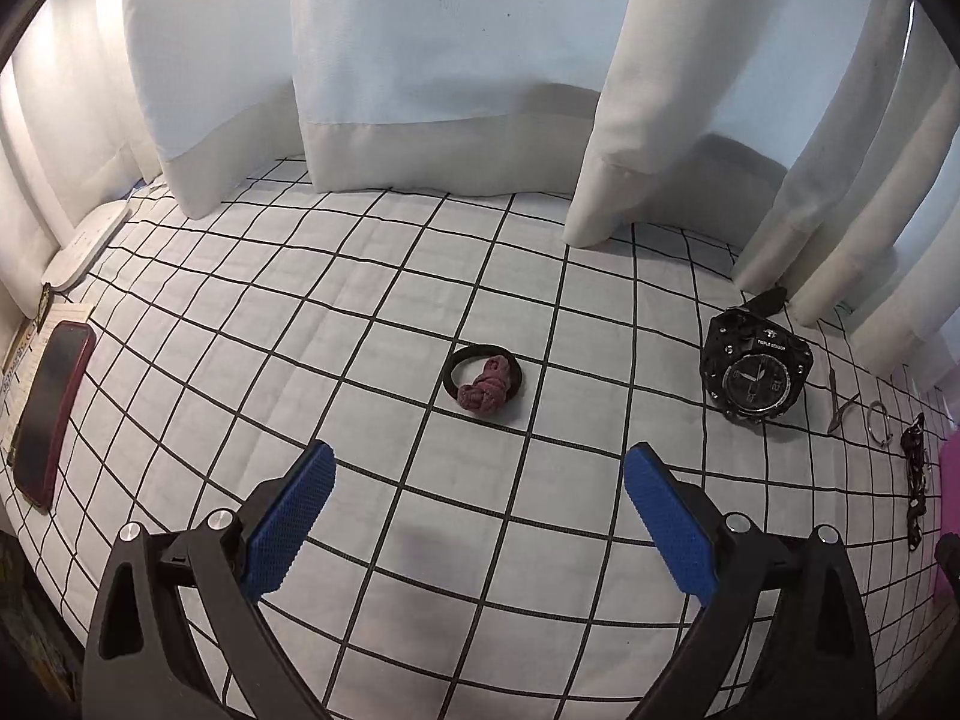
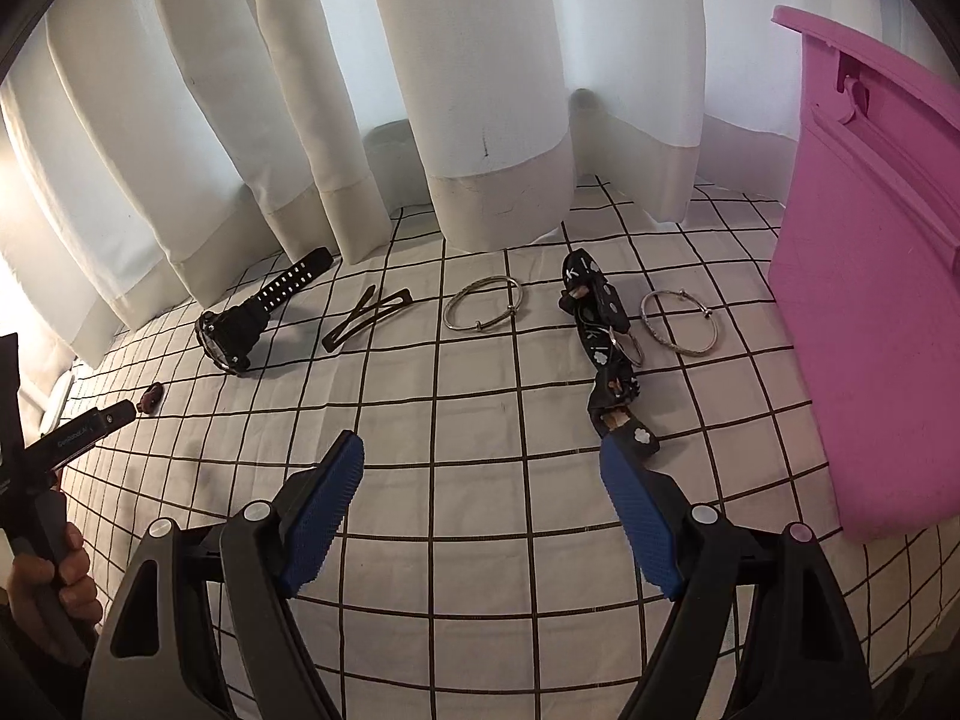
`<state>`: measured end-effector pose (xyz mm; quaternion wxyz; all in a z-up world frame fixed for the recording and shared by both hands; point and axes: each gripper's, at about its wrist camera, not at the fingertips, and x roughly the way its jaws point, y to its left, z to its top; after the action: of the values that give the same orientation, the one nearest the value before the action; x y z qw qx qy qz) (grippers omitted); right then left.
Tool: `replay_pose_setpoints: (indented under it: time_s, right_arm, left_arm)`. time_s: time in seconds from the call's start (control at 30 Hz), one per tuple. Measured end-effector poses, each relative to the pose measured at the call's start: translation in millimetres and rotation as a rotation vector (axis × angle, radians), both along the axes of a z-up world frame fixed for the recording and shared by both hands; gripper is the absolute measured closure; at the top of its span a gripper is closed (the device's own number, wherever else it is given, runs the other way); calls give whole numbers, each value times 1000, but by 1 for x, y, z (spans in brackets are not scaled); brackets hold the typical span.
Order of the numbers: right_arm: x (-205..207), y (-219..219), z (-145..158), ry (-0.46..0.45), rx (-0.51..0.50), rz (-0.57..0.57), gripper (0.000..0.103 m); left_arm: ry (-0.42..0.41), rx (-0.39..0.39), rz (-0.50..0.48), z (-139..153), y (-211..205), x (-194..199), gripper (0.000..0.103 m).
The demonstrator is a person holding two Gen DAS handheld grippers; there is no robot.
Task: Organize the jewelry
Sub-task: 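Move the left tool toward the hair tie while the right tool approaches the black chain bracelet, then grasp the black hair tie with the left tool while the right tool grasps the black chain bracelet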
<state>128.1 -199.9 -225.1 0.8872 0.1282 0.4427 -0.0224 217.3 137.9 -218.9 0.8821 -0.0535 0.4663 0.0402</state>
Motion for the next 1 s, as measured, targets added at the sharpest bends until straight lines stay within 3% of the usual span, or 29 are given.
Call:
replay_pose_setpoints:
  time_s: [0.4,0.8,1.0]
  right_arm:
    - [11,-20,-23,14,-13,-49,26]
    - [18,-30,-30,27,-48,-65,26]
    - [33,-35,-42,87,-91,-86,26]
  left_arm:
    - [14,66,-3,-30,3,30,8]
    - [1,40,30,-38,10,48,5]
    - [-5,43,33,-41,12,51,5]
